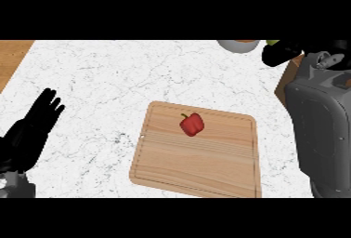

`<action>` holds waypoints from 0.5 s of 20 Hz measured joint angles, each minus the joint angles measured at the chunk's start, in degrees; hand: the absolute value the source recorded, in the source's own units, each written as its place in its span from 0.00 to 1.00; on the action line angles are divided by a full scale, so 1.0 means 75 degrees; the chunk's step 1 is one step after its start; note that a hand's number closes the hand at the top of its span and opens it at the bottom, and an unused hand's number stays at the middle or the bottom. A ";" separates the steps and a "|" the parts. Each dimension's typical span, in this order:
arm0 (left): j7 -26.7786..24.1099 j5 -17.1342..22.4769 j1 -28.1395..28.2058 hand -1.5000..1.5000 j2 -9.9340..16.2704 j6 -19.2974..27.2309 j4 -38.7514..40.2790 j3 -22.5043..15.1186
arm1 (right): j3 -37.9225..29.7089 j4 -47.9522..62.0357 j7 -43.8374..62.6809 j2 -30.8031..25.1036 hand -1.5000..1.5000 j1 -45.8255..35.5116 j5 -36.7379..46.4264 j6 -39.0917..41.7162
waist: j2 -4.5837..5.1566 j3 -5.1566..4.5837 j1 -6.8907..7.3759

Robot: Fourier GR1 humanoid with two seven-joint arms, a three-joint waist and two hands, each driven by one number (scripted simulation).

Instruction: Pick the pear from the cutting board and place it in the cardboard box

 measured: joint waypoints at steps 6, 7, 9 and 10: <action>0.0081 0.0108 0.0069 0.50 0.0042 -0.0092 -0.0148 0.0081 | -0.0434 0.0386 -0.0619 -0.0692 1.00 0.0252 -0.0213 -0.0020 | 0.0009 0.0002 0.0011; 0.0012 0.0094 0.0074 0.50 0.0054 -0.0109 -0.0094 0.0111 | -0.0540 0.0433 -0.0806 -0.0820 1.00 0.0365 -0.0280 -0.0142 | 0.0012 0.0002 0.0009; 0.0180 0.0119 0.0000 0.50 0.0066 -0.0073 -0.0162 0.0111 | -0.0638 0.0705 -0.1100 -0.0977 1.00 0.0431 -0.0331 -0.0411 | 0.0015 0.0003 0.0017; 0.0220 0.0086 0.0031 0.50 0.0039 -0.0048 -0.0234 0.0072 | -0.0734 0.0809 -0.1274 -0.1067 1.00 0.0561 -0.0377 -0.0600 | 0.0016 0.0003 0.0021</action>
